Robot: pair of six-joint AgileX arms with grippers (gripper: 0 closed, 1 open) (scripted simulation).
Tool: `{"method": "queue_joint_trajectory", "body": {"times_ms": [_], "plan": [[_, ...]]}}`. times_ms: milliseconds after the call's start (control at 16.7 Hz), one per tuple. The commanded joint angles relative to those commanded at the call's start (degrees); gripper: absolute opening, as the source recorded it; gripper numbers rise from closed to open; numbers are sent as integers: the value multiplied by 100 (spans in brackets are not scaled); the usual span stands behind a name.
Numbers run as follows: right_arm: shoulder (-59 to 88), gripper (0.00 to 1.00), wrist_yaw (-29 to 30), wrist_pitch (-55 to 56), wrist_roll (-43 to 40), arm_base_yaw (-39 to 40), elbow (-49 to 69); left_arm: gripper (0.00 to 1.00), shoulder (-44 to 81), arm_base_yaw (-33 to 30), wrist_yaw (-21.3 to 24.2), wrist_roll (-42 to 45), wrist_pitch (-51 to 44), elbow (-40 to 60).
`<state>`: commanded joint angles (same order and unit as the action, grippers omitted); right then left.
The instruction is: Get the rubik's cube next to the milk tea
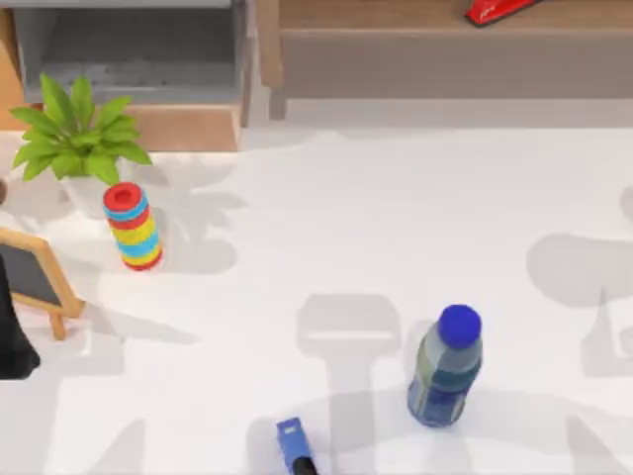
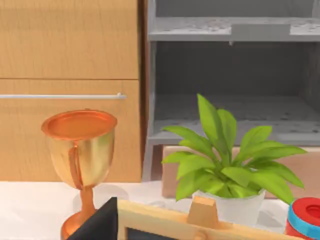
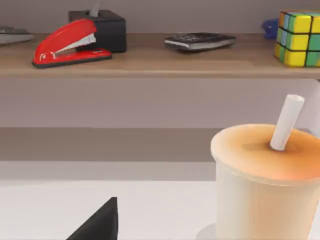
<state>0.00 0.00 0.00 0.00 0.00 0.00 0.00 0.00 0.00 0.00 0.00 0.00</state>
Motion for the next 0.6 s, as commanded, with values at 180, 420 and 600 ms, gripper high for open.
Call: {"method": "queue_joint_trajectory", "body": {"times_ms": [180, 420, 600], "plan": [[59, 100, -14, 45, 1, -17, 41, 100, 0, 0, 0, 0, 0, 0], [904, 100, -210, 646, 12, -236, 582, 100, 0, 0, 0, 0, 0, 0], [2173, 100, -462, 1418, 24, -515, 1278, 100, 0, 0, 0, 0, 0, 0]]}}
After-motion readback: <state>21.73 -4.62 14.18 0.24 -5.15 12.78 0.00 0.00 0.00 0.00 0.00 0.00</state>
